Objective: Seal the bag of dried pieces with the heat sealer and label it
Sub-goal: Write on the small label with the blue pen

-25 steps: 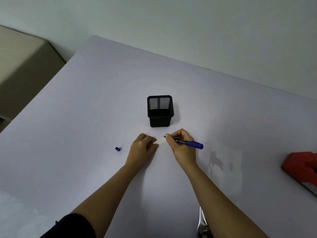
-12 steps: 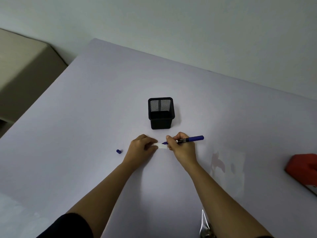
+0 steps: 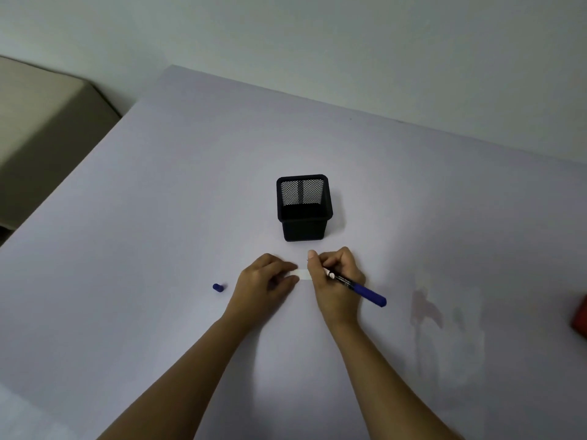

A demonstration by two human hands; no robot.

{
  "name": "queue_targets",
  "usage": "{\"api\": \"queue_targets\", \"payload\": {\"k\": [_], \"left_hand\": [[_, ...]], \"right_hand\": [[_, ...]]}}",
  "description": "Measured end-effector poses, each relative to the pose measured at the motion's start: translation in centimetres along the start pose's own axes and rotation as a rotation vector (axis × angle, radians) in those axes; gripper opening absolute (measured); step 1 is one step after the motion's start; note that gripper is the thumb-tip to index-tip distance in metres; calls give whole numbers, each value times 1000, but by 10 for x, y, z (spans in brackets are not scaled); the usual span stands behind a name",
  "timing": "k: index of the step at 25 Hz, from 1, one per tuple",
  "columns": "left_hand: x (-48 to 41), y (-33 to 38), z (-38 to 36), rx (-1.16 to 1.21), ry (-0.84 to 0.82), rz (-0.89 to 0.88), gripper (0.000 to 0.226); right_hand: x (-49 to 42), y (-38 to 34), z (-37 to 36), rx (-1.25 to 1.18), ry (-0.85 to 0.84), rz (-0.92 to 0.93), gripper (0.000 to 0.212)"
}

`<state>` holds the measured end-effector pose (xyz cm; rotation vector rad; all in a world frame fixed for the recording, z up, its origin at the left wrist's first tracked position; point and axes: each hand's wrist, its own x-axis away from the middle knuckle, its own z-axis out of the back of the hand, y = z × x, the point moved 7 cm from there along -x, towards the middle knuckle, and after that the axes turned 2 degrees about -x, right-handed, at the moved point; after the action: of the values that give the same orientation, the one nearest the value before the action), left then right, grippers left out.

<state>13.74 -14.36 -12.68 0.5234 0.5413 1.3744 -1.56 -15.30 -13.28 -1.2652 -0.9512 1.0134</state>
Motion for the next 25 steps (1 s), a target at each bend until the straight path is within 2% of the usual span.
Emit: {"api": "queue_targets", "payload": {"k": [9, 20, 25], "left_hand": [[-2, -1, 1, 16, 15, -15, 22], [5, 3, 3, 85, 96, -51, 10], [7, -1, 6, 92, 74, -52, 24]], "right_hand": [[0, -3, -7, 146, -42, 171, 25], [0, -3, -13, 174, -75, 203, 25], [1, -4, -12, 148, -60, 182, 25]]}}
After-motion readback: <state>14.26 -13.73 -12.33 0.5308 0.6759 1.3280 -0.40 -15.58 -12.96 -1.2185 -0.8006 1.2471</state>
